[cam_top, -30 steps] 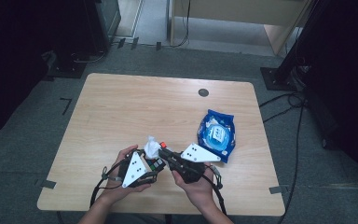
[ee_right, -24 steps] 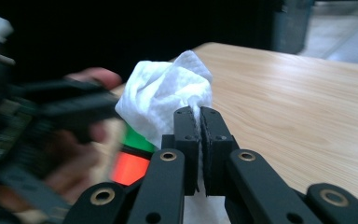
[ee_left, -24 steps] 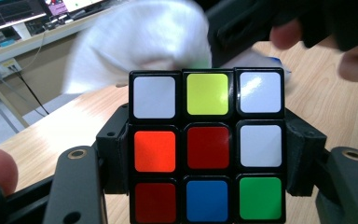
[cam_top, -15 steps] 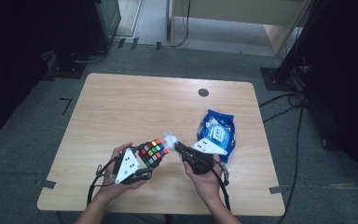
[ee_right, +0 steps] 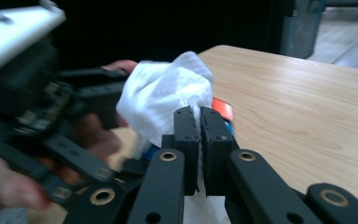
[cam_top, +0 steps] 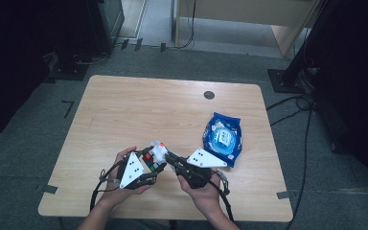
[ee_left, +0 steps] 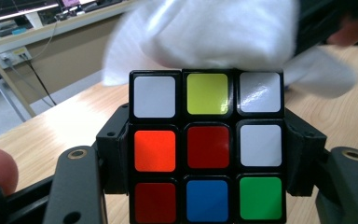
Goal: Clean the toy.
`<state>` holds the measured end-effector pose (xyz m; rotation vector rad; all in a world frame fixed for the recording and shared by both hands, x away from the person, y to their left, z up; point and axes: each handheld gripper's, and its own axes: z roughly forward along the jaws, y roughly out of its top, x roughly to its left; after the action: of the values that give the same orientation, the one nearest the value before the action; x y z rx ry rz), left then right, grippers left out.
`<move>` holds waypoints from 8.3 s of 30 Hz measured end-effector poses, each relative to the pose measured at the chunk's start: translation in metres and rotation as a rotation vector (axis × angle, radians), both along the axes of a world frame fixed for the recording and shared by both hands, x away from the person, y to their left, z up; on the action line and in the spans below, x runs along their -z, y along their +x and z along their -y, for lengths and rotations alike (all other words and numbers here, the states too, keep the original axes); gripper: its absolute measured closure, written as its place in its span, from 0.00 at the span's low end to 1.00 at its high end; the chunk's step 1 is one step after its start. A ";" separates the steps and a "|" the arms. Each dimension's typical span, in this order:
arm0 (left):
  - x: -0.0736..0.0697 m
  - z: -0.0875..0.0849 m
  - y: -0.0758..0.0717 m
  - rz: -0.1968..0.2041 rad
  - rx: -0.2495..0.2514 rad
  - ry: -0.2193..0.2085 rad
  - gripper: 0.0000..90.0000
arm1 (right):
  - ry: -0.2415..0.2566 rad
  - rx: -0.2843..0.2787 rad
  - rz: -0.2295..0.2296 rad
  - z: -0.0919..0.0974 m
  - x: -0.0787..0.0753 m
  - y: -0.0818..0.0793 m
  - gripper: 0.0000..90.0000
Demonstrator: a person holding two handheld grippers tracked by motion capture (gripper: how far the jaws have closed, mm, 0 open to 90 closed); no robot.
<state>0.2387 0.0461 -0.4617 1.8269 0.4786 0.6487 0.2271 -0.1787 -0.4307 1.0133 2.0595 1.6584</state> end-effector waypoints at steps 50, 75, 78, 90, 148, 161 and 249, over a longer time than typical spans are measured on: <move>0.002 0.014 -0.007 0.041 0.017 0.021 0.38 | 0.184 0.005 -0.348 -0.002 0.015 0.018 0.35; 0.012 0.004 0.001 0.045 0.041 0.102 0.40 | 0.201 0.030 -0.386 0.028 -0.002 0.026 0.39; 0.012 0.007 -0.001 0.052 0.030 0.120 0.37 | 0.190 0.008 -0.391 0.023 -0.001 0.025 0.39; 0.010 0.022 -0.011 0.093 0.054 0.133 0.24 | 0.183 -0.010 -0.415 0.018 0.002 0.027 0.38; 0.010 0.001 0.007 -0.007 -0.025 0.071 0.38 | -0.297 0.276 -0.292 0.029 0.088 0.064 0.77; 0.009 0.000 0.006 -0.011 -0.015 0.054 0.38 | -0.135 0.183 -0.157 0.035 0.042 0.042 0.98; -0.015 -0.026 0.017 -0.128 -0.011 -0.110 0.38 | -0.176 -0.094 0.300 0.017 0.051 0.029 0.34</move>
<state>0.2556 0.0718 -0.4464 1.7687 0.5986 0.5048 0.2560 -0.1952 -0.4814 0.5801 2.0321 1.5313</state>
